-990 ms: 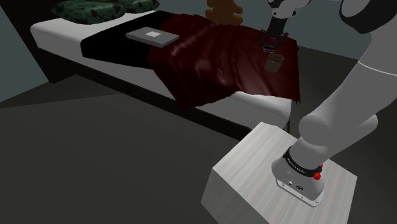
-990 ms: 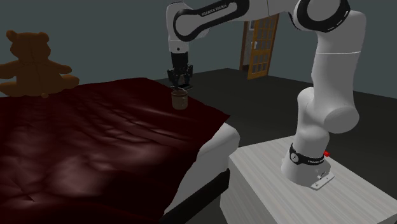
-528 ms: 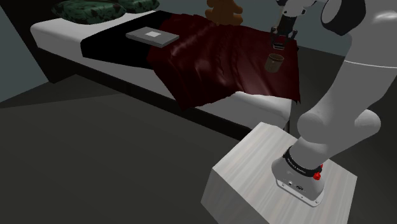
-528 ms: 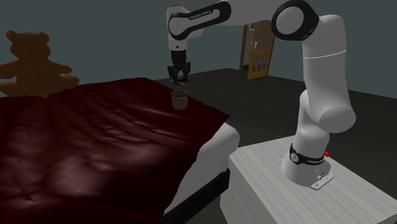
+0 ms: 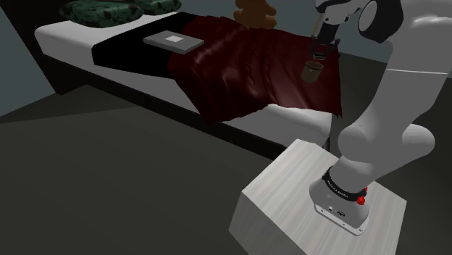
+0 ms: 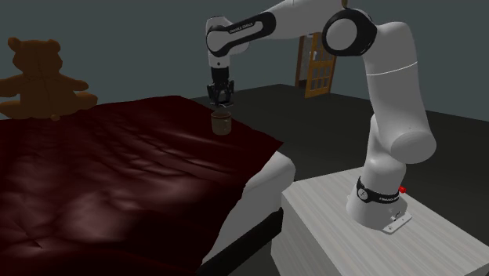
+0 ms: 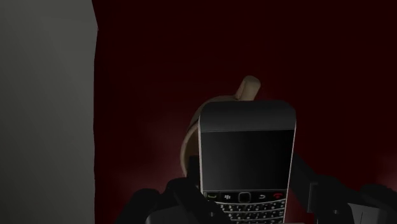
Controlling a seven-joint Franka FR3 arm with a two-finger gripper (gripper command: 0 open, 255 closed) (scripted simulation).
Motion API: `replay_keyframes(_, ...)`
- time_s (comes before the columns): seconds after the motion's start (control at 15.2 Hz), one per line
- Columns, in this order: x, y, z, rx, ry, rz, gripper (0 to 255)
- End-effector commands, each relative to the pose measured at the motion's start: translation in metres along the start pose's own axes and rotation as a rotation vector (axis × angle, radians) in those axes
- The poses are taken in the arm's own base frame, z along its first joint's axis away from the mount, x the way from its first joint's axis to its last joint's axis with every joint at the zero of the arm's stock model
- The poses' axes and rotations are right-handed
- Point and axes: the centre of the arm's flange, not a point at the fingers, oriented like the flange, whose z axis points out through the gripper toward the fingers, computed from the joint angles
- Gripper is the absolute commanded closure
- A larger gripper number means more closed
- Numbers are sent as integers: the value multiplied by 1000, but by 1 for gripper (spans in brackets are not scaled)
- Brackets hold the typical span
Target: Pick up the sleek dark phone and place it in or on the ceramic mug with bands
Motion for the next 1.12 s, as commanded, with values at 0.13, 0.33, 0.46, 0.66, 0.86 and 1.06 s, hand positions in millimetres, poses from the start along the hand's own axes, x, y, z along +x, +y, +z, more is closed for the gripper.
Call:
replay_keyframes(0.13, -1, -1, 20, 0, 0, 0, 255)
replay_keyframes(0.33, -2, -2, 36, 0, 0, 0, 255)
replay_keyframes(0.46, -2, -2, 46, 0, 0, 0, 255)
replay_keyframes(0.66, -2, -2, 48, 0, 0, 0, 255)
replay_keyframes(0.86, -2, -2, 48, 0, 0, 0, 255)
replay_keyframes(1.06, -2, -2, 49, 0, 0, 0, 0)
